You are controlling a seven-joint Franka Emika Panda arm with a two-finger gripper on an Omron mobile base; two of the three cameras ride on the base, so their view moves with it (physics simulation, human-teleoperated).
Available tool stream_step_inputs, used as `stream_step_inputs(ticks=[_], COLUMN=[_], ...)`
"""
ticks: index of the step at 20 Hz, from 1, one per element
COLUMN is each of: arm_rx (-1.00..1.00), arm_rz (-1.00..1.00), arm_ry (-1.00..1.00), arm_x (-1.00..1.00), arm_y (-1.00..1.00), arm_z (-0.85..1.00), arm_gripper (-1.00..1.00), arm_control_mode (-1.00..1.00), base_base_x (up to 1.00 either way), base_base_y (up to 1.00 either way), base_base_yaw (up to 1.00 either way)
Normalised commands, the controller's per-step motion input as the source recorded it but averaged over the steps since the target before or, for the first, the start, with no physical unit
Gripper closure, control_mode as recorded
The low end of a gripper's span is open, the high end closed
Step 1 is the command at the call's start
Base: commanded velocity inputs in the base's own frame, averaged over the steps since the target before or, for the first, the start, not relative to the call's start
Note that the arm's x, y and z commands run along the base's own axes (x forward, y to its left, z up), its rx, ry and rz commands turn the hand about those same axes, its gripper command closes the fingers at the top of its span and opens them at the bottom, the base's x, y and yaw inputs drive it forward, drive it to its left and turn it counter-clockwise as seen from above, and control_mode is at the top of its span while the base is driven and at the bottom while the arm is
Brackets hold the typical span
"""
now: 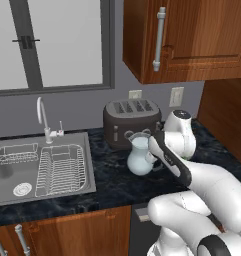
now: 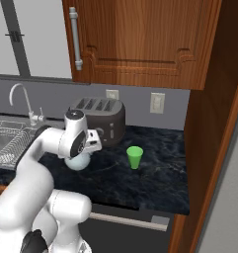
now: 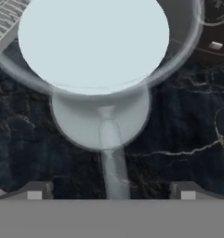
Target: Place the pitcher and cup on the dining counter for serving.
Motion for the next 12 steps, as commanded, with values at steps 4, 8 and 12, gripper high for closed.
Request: stream_step_inputs(ticks=[4, 8, 12], arm_rx=[0.00, 0.04, 0.07], arm_rz=[-0.03, -0.02, 0.00], arm_ry=[0.00, 0.00, 0.00], arm_x=[0.36, 0.20, 0.15], arm_y=[-0.08, -0.19, -0.03], arm_z=[-0.22, -0.22, -0.17], arm_gripper=[-1.00, -1.00, -1.00], arm_control_mode=[-1.00, -1.00, -1.00], base_base_x=[0.00, 0.00, 0.00], base_base_y=[0.00, 0.00, 0.00], base_base_yaw=[0.00, 0.00, 0.00])
